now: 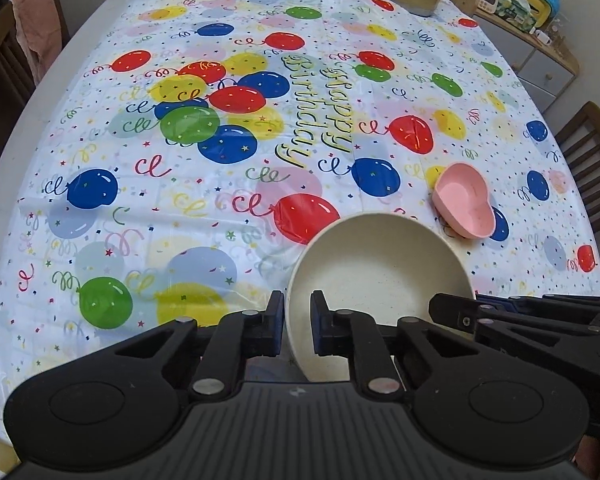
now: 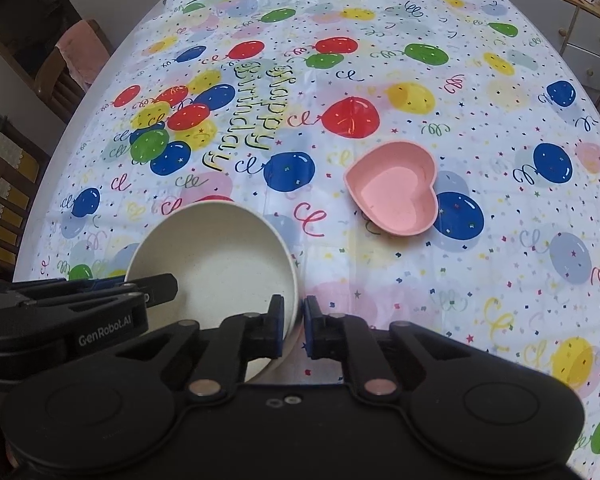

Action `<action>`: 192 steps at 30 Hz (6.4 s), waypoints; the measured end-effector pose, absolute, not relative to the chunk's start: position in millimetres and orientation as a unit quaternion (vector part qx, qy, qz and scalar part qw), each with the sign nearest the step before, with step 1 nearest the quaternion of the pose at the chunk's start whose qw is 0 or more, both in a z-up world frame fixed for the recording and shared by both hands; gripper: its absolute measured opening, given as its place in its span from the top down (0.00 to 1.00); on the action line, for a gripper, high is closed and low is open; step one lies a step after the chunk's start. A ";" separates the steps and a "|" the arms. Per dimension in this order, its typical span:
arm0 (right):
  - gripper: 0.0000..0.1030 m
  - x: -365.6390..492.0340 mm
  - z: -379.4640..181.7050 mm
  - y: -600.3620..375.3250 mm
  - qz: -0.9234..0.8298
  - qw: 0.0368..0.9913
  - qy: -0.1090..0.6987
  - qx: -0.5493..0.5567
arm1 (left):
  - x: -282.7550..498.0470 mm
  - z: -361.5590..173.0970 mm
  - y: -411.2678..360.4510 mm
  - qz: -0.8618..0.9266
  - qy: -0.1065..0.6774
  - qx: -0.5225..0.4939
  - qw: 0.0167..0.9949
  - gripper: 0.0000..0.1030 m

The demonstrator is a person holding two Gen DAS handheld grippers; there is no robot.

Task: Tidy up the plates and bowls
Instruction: 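Grasp the cream bowl rim with both grippers, then carry the cream bowl with both grippers onto the pink bowl on the bear plate, then open both grippers to release the cream bowl, then move both grippers toward the small pink heart-shaped dish, then close both grippers on the heart dish rim and lift it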

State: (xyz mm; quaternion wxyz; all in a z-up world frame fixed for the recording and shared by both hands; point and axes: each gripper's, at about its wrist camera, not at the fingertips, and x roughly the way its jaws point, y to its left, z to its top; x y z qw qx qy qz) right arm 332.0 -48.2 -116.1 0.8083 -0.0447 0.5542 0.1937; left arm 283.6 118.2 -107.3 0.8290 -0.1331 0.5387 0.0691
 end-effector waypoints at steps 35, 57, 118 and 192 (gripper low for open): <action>0.93 196.0 -32.8 -41.9 0.205 0.825 0.526 -0.029 | 129.7 -17.5 135.5 0.036 0.522 -0.128 0.842 0.87; 0.92 100.7 -39.1 -19.9 0.224 0.802 0.553 -0.024 | 31.7 -30.8 163.5 0.041 0.549 -0.150 0.821 0.87; 0.48 118.0 -7.3 -55.9 0.223 0.828 0.515 0.000 | 71.7 9.6 137.5 0.012 0.501 -0.098 0.860 0.64; 0.92 468.9 -132.5 -129.9 0.201 0.796 0.570 0.042 | 383.5 -136.3 18.9 0.079 0.525 -0.169 0.831 0.82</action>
